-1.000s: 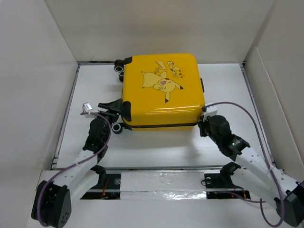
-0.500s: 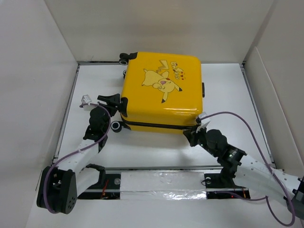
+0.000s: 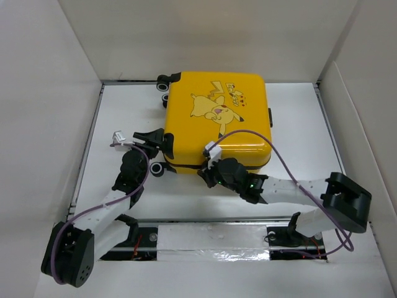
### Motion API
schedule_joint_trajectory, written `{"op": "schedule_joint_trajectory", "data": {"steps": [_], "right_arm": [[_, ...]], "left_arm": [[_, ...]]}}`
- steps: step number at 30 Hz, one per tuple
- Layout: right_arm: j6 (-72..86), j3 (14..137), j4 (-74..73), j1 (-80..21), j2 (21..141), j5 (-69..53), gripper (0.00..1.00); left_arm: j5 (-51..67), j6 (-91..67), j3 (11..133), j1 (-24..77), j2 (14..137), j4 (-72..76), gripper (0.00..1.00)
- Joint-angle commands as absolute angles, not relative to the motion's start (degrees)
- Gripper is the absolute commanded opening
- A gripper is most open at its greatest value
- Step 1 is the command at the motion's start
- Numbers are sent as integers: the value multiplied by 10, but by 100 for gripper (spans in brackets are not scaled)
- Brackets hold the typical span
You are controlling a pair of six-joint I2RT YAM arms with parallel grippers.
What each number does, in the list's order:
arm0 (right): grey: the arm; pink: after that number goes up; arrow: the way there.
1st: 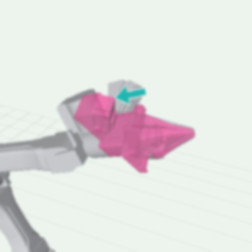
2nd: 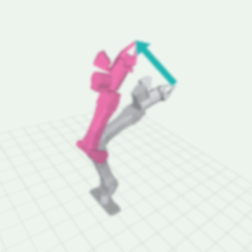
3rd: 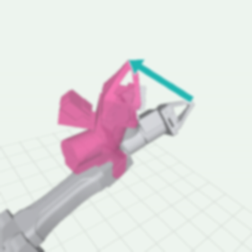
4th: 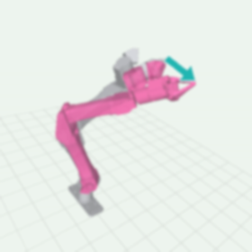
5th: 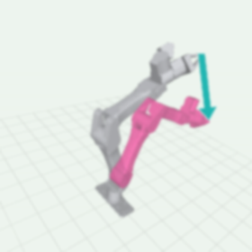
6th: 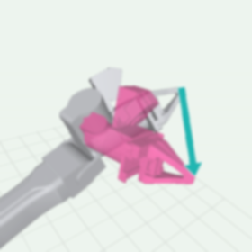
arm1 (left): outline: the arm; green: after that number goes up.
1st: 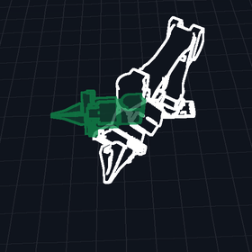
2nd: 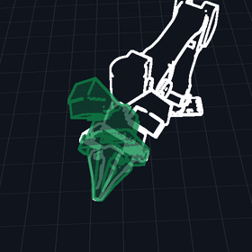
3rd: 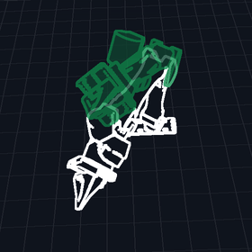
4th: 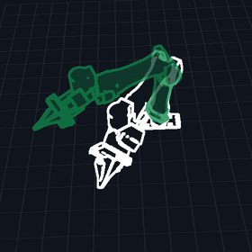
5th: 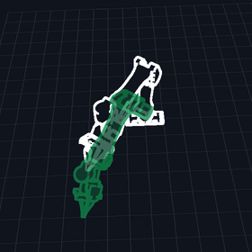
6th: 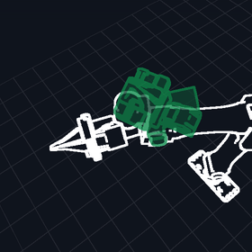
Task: Pack the luggage
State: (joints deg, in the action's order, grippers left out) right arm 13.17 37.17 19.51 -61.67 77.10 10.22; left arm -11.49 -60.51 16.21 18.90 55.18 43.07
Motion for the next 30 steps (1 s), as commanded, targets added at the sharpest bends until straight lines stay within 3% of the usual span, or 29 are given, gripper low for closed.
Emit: {"op": "schedule_joint_trajectory", "data": {"steps": [1,5,12,15,18,19,22,23,25,30], "right_arm": [[113,447,344,-647,817,5,0],[86,473,303,-652,835,-10,0],[113,349,164,-643,594,94,0],[144,270,226,-636,546,78,0],[228,187,377,-649,574,104,0],[249,166,469,-650,588,112,0],[253,149,465,-657,610,141,0],[251,149,451,-657,591,145,0],[250,148,409,-657,562,163,0],[230,159,305,-657,476,171,0]], "left_arm": [[36,-560,163,303,529,389,0],[56,-556,207,366,508,329,0],[4,-572,294,552,624,376,0],[-16,-584,320,557,670,409,0],[-32,-558,358,562,697,412,2],[-53,-539,388,562,700,395,26],[-110,-462,448,528,694,273,77],[-146,-452,453,512,686,249,84],[-153,-440,451,424,658,207,88],[-30,-482,438,204,633,247,82]]}}
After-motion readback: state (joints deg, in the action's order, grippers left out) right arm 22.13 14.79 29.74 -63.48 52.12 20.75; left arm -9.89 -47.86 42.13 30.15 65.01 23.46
